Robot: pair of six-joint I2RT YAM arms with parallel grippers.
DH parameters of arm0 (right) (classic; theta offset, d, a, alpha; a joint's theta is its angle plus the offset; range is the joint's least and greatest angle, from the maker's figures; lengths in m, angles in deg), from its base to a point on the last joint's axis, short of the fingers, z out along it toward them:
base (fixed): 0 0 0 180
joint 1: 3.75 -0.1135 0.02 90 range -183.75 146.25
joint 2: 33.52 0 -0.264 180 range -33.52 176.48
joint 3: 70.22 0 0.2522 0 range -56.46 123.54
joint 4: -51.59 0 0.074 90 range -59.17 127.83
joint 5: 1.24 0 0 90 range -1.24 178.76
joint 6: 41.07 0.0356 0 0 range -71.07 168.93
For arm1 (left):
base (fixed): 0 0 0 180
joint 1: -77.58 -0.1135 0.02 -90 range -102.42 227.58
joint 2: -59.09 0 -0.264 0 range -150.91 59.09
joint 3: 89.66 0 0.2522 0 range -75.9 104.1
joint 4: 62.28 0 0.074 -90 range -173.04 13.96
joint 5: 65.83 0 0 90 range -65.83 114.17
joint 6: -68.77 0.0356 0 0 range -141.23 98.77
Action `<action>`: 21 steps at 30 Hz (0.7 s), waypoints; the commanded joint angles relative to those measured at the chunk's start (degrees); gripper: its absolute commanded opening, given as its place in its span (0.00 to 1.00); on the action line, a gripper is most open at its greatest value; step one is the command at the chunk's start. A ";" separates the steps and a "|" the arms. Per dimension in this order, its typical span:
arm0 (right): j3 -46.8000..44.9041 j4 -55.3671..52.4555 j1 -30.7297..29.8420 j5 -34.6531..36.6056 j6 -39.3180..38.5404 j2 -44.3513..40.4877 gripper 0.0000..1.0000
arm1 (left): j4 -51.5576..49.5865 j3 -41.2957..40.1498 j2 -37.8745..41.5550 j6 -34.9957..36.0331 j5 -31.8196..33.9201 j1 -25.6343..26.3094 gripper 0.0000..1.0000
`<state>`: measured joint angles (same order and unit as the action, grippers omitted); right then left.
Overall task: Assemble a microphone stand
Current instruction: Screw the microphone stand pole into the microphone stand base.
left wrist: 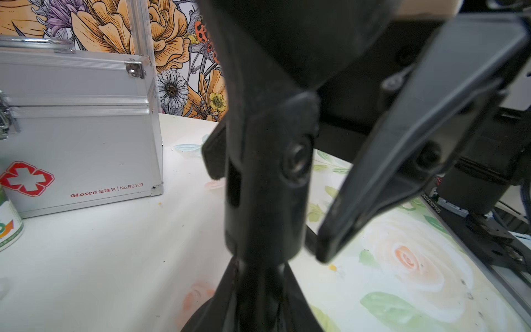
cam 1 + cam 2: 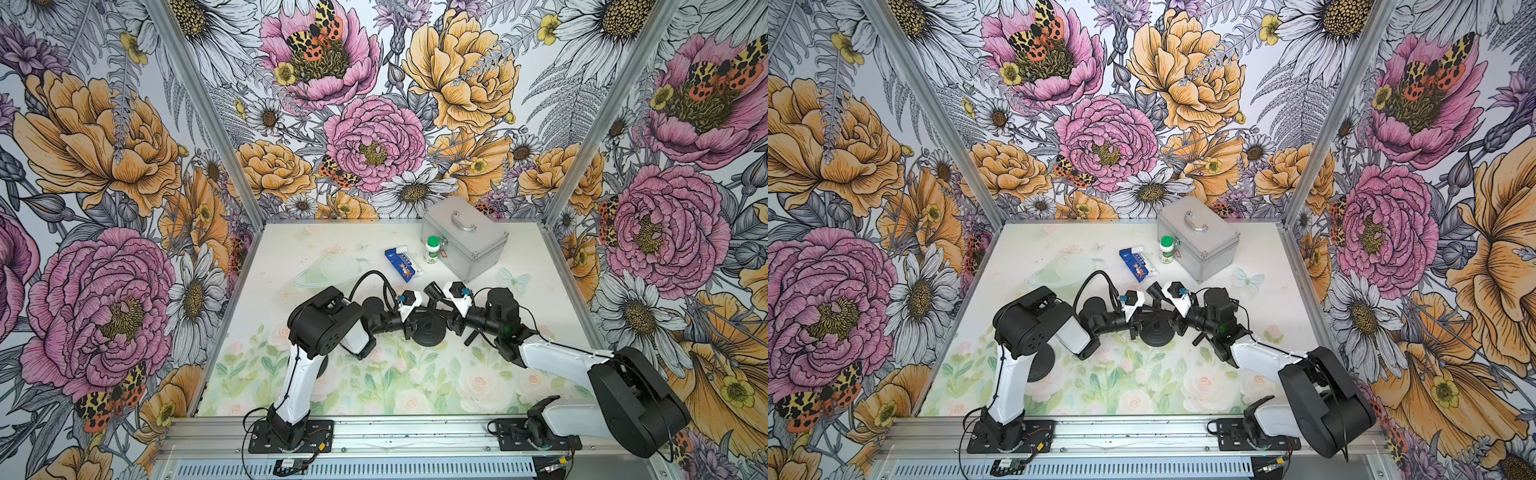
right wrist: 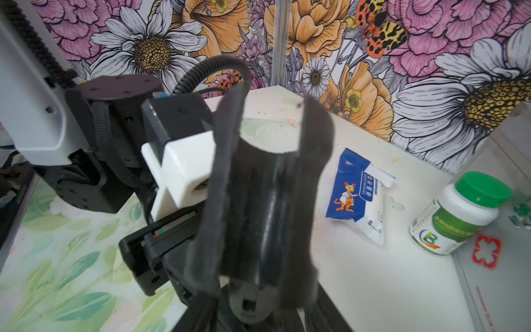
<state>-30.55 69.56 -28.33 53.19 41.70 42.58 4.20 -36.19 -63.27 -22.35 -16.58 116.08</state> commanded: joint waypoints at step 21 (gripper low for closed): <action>-6.86 15.95 -18.83 53.63 14.57 6.27 0.00 | 0.62 0.25 -1.02 -1.78 7.35 -0.27 0.27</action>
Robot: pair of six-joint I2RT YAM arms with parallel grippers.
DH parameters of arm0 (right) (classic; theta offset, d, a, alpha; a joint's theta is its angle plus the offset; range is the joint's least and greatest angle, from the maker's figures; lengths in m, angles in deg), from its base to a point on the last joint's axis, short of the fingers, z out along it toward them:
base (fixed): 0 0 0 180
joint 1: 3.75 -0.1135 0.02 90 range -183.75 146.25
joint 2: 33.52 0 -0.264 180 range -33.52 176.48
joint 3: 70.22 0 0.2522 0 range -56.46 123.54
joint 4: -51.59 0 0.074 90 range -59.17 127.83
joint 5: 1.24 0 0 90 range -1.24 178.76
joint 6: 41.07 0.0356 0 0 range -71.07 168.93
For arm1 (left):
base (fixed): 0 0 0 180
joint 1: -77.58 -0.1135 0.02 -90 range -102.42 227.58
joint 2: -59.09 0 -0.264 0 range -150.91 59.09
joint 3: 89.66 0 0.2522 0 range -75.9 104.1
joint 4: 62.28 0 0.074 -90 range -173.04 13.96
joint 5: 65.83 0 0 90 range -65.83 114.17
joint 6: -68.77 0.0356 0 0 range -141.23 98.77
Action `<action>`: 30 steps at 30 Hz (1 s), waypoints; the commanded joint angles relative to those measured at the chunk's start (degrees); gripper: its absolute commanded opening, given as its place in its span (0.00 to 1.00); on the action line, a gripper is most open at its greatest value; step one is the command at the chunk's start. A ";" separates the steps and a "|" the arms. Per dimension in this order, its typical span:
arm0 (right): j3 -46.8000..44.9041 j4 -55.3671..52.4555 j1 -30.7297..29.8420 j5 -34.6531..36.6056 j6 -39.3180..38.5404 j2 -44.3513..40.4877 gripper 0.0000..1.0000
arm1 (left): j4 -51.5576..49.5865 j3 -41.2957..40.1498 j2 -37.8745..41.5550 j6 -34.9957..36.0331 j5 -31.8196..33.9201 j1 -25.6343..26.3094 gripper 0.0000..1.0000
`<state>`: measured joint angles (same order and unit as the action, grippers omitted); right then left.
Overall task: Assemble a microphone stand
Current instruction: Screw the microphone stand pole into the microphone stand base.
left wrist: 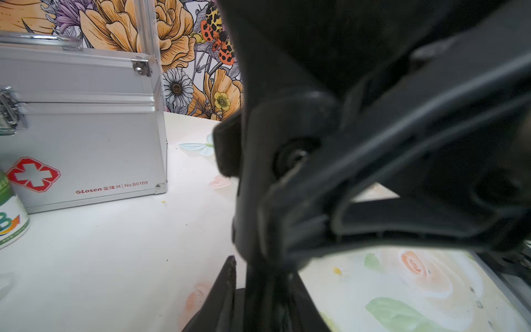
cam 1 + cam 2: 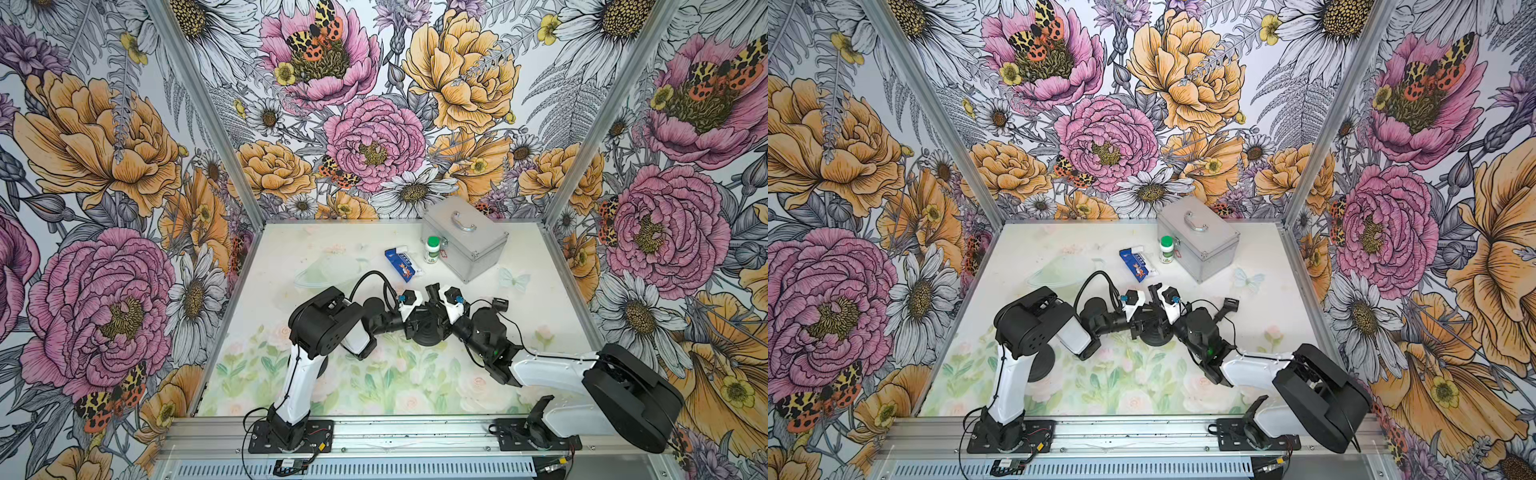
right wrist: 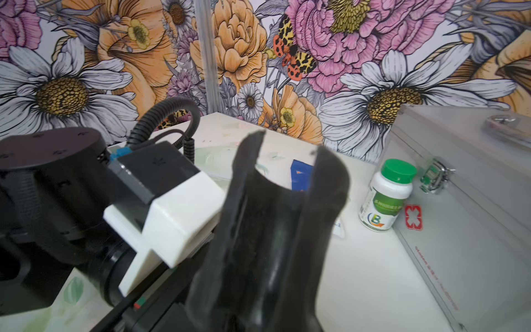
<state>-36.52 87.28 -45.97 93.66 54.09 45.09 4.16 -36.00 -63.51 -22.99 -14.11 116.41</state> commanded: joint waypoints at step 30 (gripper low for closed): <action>22.61 -40.71 21.45 -59.00 -24.89 8.56 0.08 | 0.67 1.05 -1.76 0.09 -1.48 -0.86 0.23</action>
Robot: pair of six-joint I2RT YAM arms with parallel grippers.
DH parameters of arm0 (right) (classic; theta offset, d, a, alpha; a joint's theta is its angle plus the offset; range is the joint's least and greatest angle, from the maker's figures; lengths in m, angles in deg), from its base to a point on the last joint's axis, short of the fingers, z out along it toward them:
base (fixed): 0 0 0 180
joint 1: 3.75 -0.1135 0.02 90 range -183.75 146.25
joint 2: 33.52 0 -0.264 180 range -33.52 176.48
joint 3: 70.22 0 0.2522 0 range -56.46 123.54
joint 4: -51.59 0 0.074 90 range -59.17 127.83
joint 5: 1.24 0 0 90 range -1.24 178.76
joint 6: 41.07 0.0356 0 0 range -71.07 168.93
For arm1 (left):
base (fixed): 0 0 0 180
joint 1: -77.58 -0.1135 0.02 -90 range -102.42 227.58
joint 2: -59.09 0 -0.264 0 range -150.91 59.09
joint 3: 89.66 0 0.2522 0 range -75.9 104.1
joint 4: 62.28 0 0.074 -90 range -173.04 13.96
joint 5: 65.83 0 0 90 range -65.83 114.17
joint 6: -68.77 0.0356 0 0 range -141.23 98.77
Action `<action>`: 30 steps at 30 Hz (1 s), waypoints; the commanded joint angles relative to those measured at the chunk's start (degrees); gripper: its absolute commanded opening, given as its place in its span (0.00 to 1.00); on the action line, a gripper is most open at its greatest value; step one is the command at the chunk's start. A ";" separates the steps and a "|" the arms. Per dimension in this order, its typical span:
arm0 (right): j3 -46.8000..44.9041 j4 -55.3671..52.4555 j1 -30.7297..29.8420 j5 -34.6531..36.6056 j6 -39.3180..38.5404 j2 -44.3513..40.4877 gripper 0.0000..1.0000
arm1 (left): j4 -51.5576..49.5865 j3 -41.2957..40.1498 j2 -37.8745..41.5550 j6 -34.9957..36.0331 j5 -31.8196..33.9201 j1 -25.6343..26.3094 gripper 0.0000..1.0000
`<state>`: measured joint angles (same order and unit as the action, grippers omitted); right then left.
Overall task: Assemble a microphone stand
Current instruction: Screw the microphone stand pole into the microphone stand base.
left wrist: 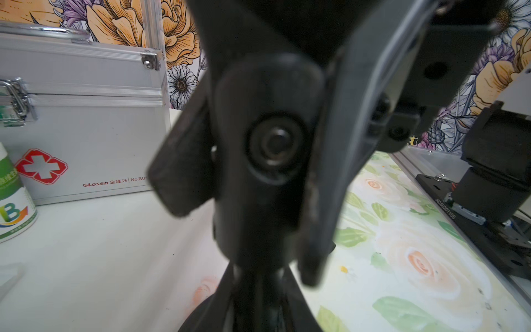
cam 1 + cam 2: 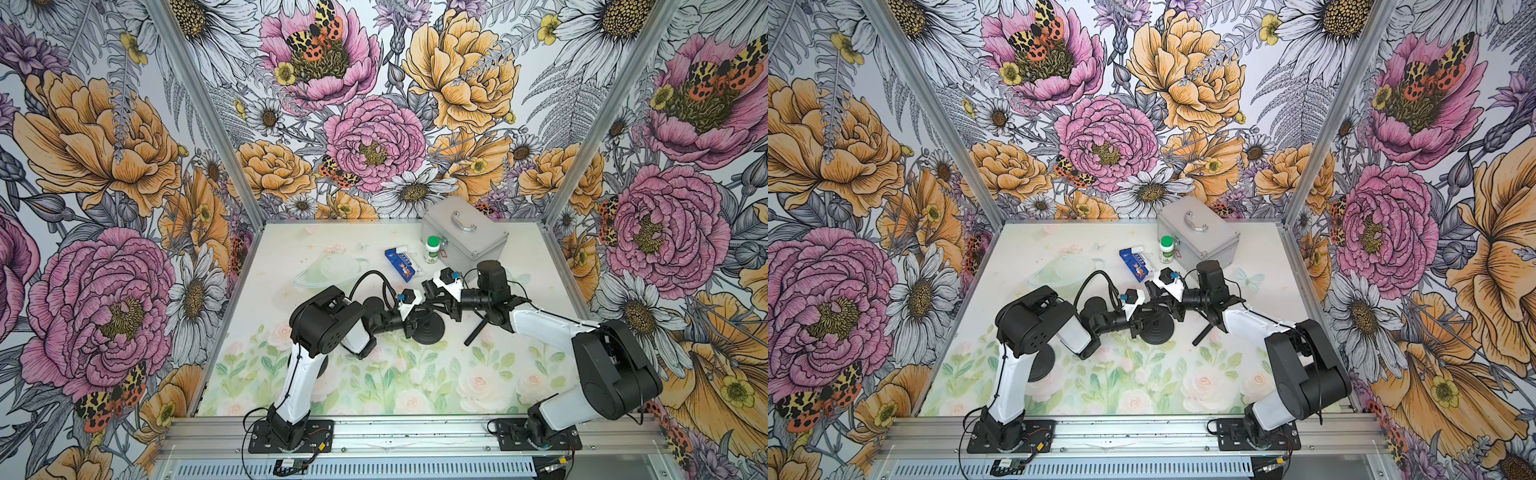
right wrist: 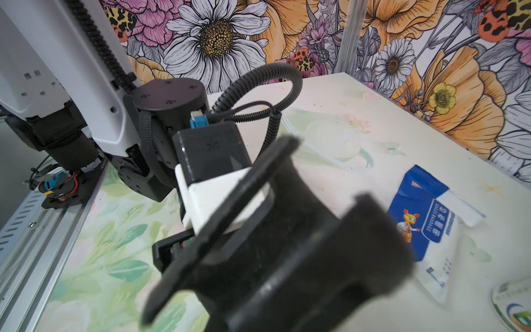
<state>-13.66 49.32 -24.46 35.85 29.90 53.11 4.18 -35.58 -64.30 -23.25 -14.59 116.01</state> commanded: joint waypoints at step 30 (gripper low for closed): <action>-9.24 12.20 -4.83 10.03 9.45 -5.32 0.37 | 0.63 0.99 -1.13 -0.79 -0.10 -0.81 0.23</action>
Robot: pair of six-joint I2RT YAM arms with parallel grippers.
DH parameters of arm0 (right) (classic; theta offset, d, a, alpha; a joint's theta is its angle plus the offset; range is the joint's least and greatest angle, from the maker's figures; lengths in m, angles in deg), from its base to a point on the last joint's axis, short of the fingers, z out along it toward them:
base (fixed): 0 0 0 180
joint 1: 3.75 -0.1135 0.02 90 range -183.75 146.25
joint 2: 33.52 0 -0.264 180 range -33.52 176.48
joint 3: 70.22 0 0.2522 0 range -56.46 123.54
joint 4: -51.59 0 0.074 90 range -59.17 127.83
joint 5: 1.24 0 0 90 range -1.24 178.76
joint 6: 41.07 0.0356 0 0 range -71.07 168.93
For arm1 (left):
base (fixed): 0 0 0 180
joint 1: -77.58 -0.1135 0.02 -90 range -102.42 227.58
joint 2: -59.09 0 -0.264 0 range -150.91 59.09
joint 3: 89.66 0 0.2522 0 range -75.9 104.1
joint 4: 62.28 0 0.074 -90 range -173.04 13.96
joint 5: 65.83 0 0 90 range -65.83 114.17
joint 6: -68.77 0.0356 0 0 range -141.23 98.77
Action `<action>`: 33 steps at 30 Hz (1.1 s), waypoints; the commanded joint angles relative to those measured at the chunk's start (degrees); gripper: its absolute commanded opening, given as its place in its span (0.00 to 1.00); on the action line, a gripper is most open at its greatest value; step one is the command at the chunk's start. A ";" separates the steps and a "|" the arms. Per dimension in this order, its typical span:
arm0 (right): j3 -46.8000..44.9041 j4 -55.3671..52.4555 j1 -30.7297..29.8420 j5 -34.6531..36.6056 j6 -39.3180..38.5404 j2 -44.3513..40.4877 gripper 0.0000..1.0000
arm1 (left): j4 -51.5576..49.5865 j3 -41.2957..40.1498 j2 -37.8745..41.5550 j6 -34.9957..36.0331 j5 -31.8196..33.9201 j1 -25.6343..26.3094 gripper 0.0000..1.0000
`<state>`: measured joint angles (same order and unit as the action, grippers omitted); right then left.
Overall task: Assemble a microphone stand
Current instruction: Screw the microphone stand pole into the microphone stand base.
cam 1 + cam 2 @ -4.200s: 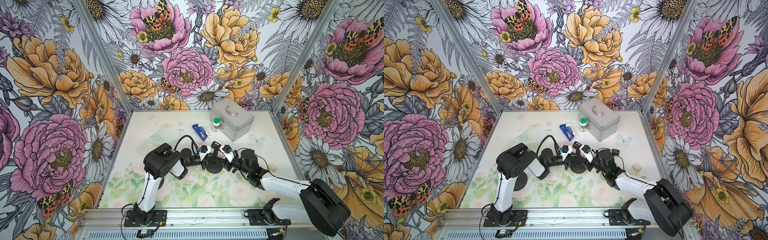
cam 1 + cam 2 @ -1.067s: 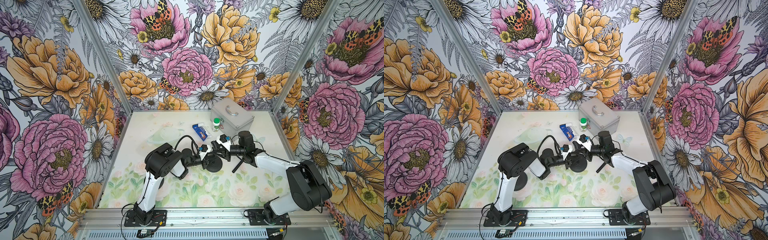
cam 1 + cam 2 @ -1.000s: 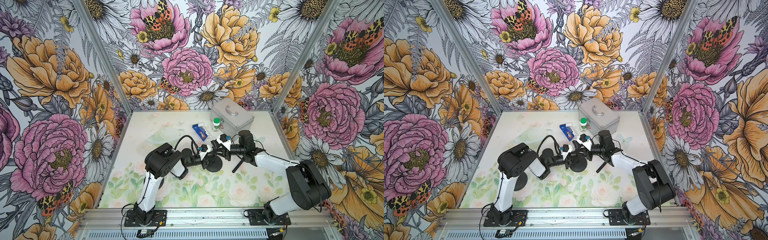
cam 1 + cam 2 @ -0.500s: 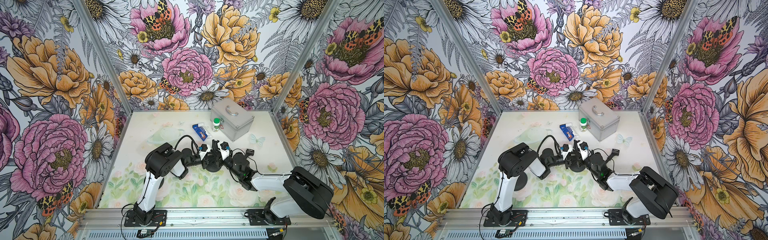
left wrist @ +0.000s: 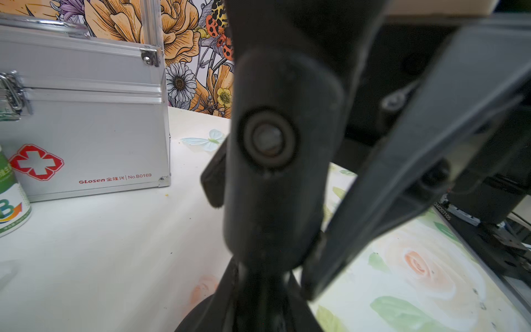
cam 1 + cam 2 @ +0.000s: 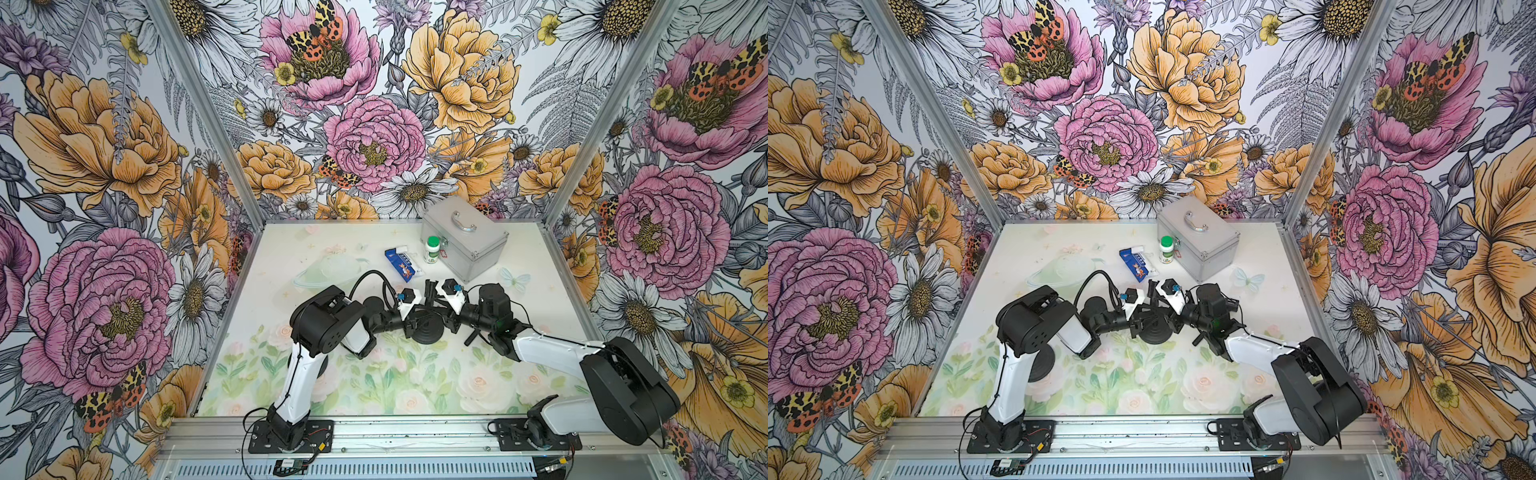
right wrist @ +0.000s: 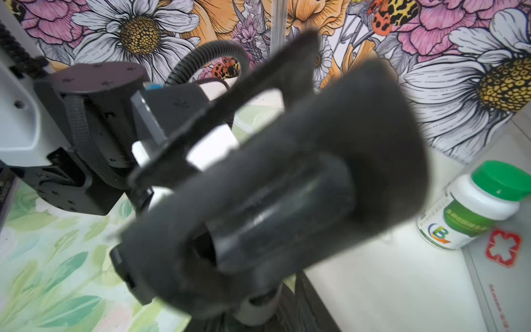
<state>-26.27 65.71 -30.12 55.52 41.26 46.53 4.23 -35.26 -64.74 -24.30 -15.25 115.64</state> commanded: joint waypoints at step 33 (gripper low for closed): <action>-0.09 2.54 -6.61 -5.46 -0.43 1.25 0.46 | 0.63 0.93 -0.97 -0.38 0.18 -0.70 0.23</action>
<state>-29.20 77.75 -40.57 75.70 44.00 48.41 3.92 -35.15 -65.13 -24.89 -14.88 114.57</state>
